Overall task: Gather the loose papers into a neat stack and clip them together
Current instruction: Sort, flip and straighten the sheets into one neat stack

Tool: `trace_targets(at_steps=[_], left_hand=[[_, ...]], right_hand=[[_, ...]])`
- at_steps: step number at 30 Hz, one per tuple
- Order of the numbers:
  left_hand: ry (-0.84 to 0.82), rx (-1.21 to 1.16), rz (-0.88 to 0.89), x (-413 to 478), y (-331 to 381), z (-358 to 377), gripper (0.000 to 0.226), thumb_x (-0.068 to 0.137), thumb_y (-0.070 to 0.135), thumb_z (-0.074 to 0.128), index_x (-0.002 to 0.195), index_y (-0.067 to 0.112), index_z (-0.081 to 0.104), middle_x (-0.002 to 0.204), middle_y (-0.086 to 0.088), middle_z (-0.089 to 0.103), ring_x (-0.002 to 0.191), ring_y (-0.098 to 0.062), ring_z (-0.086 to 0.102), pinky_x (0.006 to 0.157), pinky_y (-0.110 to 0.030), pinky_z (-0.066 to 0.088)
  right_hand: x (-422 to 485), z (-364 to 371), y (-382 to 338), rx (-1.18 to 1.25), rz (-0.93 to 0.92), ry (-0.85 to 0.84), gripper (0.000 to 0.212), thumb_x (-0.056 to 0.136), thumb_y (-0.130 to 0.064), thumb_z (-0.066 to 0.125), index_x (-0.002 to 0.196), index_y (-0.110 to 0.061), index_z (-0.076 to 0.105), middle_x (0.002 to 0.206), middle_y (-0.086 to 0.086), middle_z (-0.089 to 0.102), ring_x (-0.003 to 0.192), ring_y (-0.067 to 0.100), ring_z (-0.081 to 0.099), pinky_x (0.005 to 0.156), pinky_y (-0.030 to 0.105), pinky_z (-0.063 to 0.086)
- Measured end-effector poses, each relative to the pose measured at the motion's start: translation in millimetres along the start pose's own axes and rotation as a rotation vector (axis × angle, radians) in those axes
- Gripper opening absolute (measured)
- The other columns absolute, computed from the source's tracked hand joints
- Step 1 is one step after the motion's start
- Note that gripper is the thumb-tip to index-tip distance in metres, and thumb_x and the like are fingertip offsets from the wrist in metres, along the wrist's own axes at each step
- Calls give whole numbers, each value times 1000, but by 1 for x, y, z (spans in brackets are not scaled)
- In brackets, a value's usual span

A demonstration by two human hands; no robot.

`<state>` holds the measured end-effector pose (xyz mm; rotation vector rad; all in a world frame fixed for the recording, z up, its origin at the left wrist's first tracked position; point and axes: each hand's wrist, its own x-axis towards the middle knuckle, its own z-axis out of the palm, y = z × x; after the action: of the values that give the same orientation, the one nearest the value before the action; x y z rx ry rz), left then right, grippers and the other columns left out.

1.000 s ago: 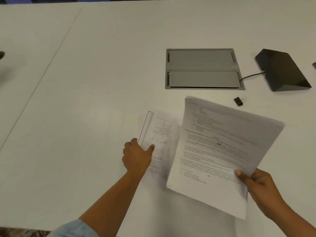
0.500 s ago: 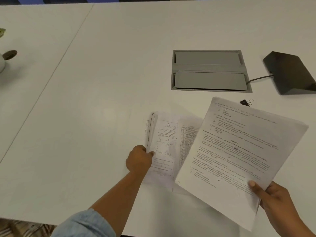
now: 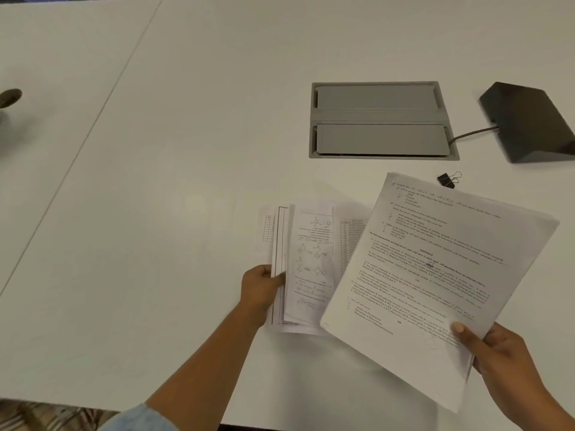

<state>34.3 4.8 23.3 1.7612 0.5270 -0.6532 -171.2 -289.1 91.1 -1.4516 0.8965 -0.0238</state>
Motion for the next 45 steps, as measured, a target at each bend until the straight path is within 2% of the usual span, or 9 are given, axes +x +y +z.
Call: trace_targets(at_steps=[3, 9, 15, 18, 21, 25, 32, 37, 45], left_hand=[[0, 33, 46, 0, -1, 5, 37, 81, 6, 76, 116, 6, 63, 103, -8, 72, 88, -19, 69, 76, -29, 57], [69, 175, 184, 3, -1, 12, 75, 78, 17, 82, 139, 26, 39, 111, -3, 56, 101, -21, 59, 81, -30, 51], [237, 332, 180, 9, 4, 15, 8, 89, 15, 68, 95, 9, 68, 98, -12, 73, 74, -20, 63, 66, -25, 48], [452, 452, 81, 11, 4, 9, 29, 85, 20, 73, 111, 8, 71, 107, -10, 71, 89, -25, 66, 79, -37, 56], [441, 667, 20, 12, 2, 9, 54, 80, 31, 78, 128, 11, 62, 128, -11, 54, 118, -31, 54, 94, -47, 50], [352, 473, 37, 18, 0, 12, 65, 75, 18, 84, 131, 3, 57, 123, -15, 58, 106, -31, 65, 91, -38, 55], [251, 386, 121, 11, 5, -6, 32, 92, 15, 66, 120, 1, 67, 118, -15, 71, 108, -33, 66, 86, -29, 48], [331, 281, 275, -14, 14, -51, 59, 90, 14, 69, 144, 22, 48, 111, -7, 69, 102, -23, 67, 94, -30, 50], [419, 231, 404, -58, 36, -125, 12, 90, 15, 69, 101, 12, 71, 89, -1, 73, 80, -17, 68, 78, -34, 56]], right_hand=[[4, -1, 2, -1, 1, -5, 62, 49, -50, 76, 100, -15, 70, 93, -5, 79, 92, 31, 72, 61, 21, 60], [4, -5, 7, -22, -1, 27, 49, 57, -43, 73, 98, -16, 72, 97, -5, 79, 87, 22, 75, 68, 23, 60], [2, -6, 6, 14, 20, 33, 11, 80, -21, 69, 89, -17, 75, 88, -10, 79, 85, 23, 73, 59, 18, 59], [0, -5, 3, 27, 34, 17, 32, 55, -41, 73, 84, -30, 79, 90, -8, 79, 77, 12, 75, 60, 19, 59], [1, -4, 6, 52, 28, 19, 41, 54, -39, 74, 88, -17, 76, 93, -4, 79, 76, 11, 75, 61, 19, 59], [-1, -2, 4, 59, 16, 10, 49, 54, -38, 73, 97, -15, 70, 94, -5, 79, 76, 10, 75, 58, 18, 58], [-3, -2, 2, 73, -5, 36, 51, 53, -40, 72, 98, -16, 70, 91, -8, 79, 77, 11, 75, 58, 18, 58], [-3, -3, -1, 66, -21, 17, 54, 49, -43, 73, 97, -18, 68, 87, -11, 79, 74, 8, 75, 56, 16, 57], [1, 0, -2, 17, -45, 8, 13, 83, -14, 66, 96, -17, 69, 84, -10, 79, 94, 30, 69, 59, 19, 59]])
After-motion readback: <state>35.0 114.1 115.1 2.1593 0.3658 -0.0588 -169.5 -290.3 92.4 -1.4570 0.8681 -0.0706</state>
